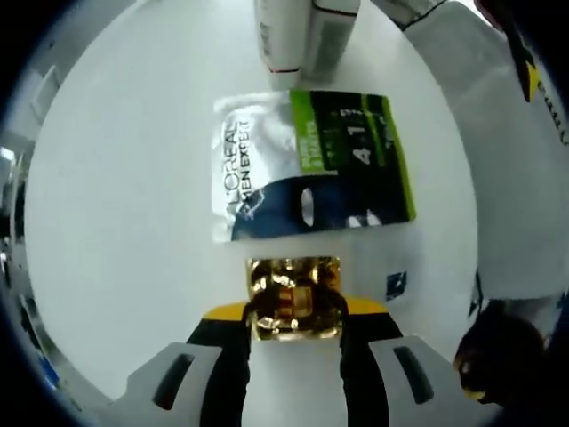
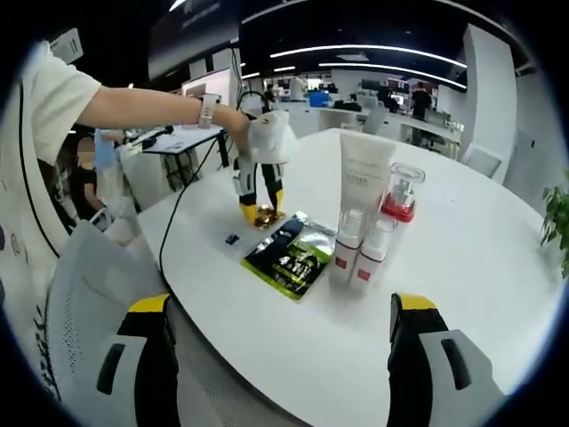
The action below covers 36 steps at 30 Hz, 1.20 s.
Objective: Arrange the skincare products in the storage area until every visible bottle or jar stands upright without overlapping.
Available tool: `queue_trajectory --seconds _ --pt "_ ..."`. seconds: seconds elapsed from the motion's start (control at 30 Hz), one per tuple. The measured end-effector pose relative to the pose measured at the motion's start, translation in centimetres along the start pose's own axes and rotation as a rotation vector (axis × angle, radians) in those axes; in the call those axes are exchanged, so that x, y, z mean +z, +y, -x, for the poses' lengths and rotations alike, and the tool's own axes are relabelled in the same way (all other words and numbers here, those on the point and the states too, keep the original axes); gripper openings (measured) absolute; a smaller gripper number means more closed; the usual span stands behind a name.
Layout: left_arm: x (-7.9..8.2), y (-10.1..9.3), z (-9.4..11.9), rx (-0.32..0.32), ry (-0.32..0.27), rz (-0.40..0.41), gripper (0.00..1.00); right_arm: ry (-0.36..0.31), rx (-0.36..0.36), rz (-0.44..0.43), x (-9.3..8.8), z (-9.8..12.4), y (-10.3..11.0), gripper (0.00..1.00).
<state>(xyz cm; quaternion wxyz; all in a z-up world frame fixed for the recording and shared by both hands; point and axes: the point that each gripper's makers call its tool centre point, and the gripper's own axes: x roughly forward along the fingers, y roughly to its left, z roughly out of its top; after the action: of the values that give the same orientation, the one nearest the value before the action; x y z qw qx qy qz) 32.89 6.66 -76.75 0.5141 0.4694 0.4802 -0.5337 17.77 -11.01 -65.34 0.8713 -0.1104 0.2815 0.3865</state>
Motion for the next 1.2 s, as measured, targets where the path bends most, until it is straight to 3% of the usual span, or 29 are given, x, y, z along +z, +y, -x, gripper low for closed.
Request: queue_trajectory --seconds 0.23,0.77,1.2 --pt "0.67 -0.12 -0.2 -0.013 -0.018 0.037 0.38 0.004 -0.002 -0.001 -0.27 0.08 -0.13 1.0" --pt "0.95 0.37 -0.38 0.004 -0.02 0.028 0.4 0.013 0.017 -0.002 -0.42 -0.19 0.24 1.0" --pt "0.3 0.58 -0.43 0.01 -0.008 0.011 0.43 0.016 0.026 0.012 -0.34 -0.13 0.36 1.0"
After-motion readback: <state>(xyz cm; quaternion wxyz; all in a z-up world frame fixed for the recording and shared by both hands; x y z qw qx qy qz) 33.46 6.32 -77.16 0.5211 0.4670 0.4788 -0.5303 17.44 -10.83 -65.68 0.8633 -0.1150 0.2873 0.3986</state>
